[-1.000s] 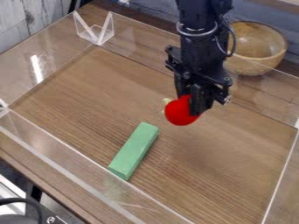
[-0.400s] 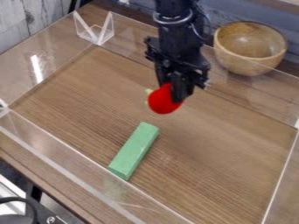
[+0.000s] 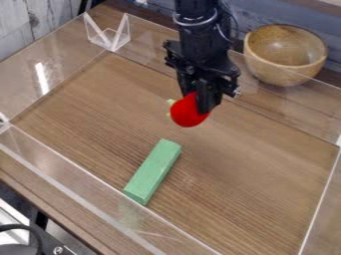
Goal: Move the red object to the left side of the table
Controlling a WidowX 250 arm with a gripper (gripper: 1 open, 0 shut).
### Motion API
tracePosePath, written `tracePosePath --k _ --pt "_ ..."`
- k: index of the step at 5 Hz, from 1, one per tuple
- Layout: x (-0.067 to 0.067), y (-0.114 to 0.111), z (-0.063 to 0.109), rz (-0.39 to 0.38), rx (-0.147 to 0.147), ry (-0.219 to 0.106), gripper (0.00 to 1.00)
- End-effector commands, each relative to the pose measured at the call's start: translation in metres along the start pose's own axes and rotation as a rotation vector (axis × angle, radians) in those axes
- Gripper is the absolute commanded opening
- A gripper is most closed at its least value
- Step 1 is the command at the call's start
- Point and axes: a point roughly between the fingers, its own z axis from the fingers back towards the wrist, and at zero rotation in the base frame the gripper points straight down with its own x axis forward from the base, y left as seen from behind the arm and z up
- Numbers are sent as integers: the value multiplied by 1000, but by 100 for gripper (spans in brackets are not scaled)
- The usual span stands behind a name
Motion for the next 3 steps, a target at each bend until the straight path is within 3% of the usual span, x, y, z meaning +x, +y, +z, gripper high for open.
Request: tracePosePath --k 1,3 --pt "10 -4 8 -3 5 -51 0" --pt "15 -4 1 16 -4 -53 0"
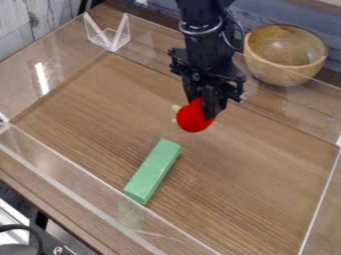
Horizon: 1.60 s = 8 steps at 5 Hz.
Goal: Move the red object to the left side of the table
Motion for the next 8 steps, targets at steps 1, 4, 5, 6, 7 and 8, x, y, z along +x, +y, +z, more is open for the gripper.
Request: tracePosePath --k 1,4,5,6,7,8 --pt "12 -1 10 -2 3 -54 0" --pt "20 2 2 26 -11 -59 0" --pt "20 3 1 32 -16 -58 0" --pt "21 4 1 38 -23 -57 0" --pt "21 5 0 44 -28 -56 0" --pt "21 7 0 50 -34 -54 0"
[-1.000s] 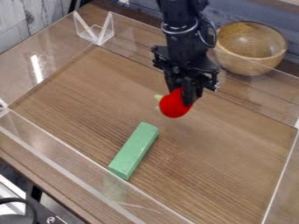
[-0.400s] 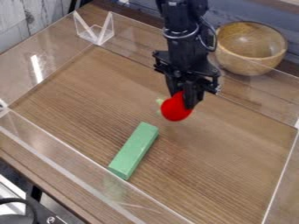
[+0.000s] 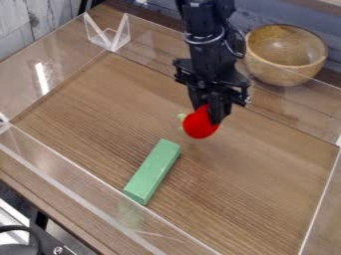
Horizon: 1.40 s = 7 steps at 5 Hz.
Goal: Move the red object to the left side of the table
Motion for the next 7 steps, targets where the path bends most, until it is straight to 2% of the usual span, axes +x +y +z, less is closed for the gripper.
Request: tracePosePath --k 1,4,7 --pt "10 3 12 -2 1 -50 0" --pt "10 2 9 9 -20 -43 0" --pt "5 8 16 15 -35 -19 0"
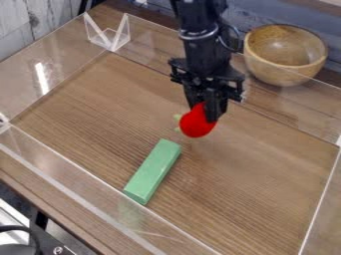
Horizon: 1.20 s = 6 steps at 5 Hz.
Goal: Move the red object to the left side of the table
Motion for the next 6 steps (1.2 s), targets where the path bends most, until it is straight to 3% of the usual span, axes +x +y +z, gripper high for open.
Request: tracePosePath --k 1,6 --pt "7 4 18 -9 4 -48 0" --pt "-1 14 37 12 -12 -33 0"
